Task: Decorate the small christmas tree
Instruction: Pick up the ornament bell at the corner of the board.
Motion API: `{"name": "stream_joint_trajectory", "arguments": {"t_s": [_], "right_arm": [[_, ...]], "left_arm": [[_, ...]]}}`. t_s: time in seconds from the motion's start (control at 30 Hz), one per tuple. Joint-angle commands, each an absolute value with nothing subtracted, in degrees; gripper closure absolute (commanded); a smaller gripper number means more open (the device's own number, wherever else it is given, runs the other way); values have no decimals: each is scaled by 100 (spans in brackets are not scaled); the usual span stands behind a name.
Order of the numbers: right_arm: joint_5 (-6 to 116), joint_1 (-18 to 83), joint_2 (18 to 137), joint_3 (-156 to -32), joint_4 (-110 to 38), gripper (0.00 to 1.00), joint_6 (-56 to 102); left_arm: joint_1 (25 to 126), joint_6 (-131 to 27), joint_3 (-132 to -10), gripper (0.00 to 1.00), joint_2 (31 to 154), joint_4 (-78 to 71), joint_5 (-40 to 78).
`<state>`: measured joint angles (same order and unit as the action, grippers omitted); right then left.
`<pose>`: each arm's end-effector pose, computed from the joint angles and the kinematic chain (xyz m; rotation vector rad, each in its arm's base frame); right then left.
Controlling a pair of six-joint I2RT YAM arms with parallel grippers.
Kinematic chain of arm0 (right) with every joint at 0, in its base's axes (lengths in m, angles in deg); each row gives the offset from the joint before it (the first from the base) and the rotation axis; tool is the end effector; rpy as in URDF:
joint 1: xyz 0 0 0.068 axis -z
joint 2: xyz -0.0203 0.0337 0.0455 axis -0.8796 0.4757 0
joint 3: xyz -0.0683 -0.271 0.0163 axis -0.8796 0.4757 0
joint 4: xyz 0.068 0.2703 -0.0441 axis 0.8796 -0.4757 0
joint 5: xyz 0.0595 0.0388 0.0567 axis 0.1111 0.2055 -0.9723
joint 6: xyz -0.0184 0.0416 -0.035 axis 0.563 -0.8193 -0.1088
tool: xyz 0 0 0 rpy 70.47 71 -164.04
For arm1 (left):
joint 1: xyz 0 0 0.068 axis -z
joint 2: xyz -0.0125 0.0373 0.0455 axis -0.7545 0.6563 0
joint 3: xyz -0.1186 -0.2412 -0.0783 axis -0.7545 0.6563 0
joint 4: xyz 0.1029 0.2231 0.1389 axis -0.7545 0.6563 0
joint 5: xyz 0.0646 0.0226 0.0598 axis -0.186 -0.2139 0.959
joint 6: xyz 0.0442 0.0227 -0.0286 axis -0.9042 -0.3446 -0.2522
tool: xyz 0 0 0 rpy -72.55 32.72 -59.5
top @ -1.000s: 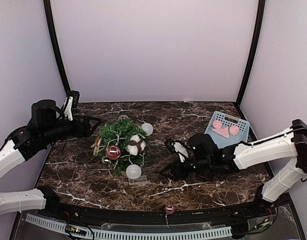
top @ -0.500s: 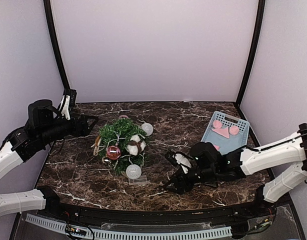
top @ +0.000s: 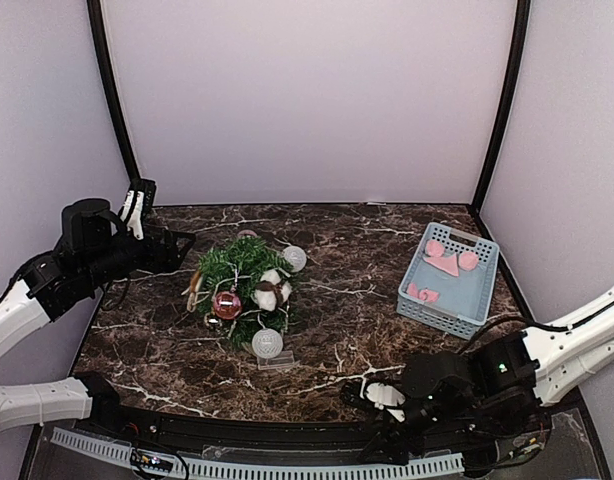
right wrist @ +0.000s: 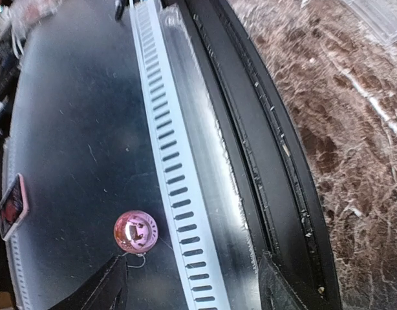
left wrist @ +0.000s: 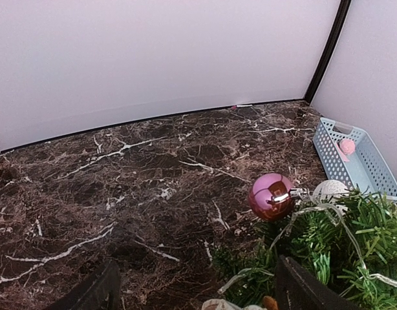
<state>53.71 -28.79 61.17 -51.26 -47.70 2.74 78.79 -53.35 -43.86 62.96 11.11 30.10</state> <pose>-0.0076 0.2441 0.1893 -1.4582 2.2131 1.0620 0.1847 -0.1033 0.3362 0.2728 1.8130 -0.4497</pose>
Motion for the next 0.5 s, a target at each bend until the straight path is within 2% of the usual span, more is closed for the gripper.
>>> {"name": "stream_joint_trajectory", "arguments": {"t_s": [0.0,0.47], "right_arm": [[5895,-3453,6696,-5588,-4941,30,740],[6585,-4623,7883,-6220,-5150,32,1208]], "left_arm": [[7815,-5474,-4324,15,6365,917,3081],[7650,-5490,-4153,15,6262,937,2858]]}}
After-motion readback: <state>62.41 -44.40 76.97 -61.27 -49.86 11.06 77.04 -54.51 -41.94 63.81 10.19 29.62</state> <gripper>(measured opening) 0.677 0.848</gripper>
